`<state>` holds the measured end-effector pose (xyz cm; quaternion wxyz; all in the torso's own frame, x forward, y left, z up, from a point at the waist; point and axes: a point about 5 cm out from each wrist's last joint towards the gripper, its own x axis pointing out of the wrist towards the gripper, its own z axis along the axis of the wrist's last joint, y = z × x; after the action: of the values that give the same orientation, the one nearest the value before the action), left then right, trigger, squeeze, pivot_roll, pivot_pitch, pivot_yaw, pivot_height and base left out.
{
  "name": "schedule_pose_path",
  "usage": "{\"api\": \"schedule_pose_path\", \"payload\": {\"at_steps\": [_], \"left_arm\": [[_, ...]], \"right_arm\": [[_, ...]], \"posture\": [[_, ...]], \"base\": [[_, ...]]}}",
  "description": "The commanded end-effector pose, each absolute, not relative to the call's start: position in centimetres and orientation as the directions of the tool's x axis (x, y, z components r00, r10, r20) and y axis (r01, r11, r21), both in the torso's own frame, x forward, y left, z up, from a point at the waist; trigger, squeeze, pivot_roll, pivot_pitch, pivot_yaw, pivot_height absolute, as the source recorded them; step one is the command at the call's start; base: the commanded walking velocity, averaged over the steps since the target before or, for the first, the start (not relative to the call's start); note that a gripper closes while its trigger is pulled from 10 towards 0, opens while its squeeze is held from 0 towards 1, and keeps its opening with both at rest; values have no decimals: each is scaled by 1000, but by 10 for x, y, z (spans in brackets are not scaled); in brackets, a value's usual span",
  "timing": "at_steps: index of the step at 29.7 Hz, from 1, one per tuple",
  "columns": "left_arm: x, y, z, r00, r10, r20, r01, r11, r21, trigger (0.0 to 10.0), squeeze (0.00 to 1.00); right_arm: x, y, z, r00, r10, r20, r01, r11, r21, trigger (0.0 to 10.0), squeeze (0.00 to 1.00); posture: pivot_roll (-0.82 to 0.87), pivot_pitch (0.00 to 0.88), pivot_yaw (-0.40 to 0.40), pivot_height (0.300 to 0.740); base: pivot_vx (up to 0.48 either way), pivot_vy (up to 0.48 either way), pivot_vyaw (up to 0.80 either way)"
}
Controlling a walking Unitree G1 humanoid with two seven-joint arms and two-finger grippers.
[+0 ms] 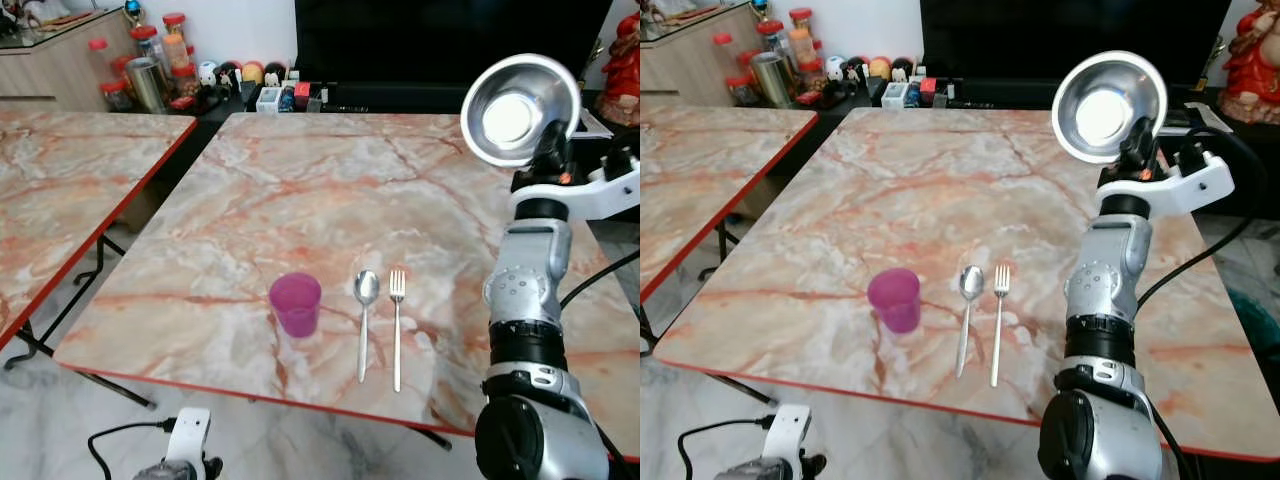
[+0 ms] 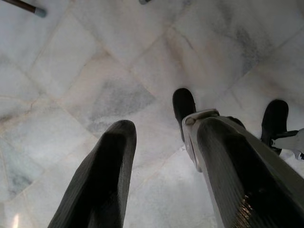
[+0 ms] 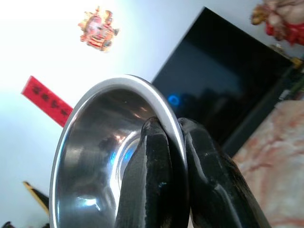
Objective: Setting the table
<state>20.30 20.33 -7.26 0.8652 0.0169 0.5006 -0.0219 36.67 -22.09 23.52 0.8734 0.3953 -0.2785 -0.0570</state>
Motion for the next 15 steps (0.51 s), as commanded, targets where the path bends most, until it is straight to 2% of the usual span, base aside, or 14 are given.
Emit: {"api": "schedule_pose_path", "payload": {"at_steps": [1, 15], "left_arm": [[198, 209, -75, 484, -9, -875, 51, 999, 18, 10000, 0], [199, 207, -74, 487, -11, -873, 41, 999, 11, 10000, 0]], "right_arm": [[366, -212, 246, 826, -283, 487, -181, 685, 706, 10000, 0], [361, -199, 267, 798, -202, 568, -296, 690, 660, 10000, 0]], "posture": [[1, 0, 62, 740], [12, 0, 53, 740]], "base": [[0, 480, 0], [0, 480, 0]]}}
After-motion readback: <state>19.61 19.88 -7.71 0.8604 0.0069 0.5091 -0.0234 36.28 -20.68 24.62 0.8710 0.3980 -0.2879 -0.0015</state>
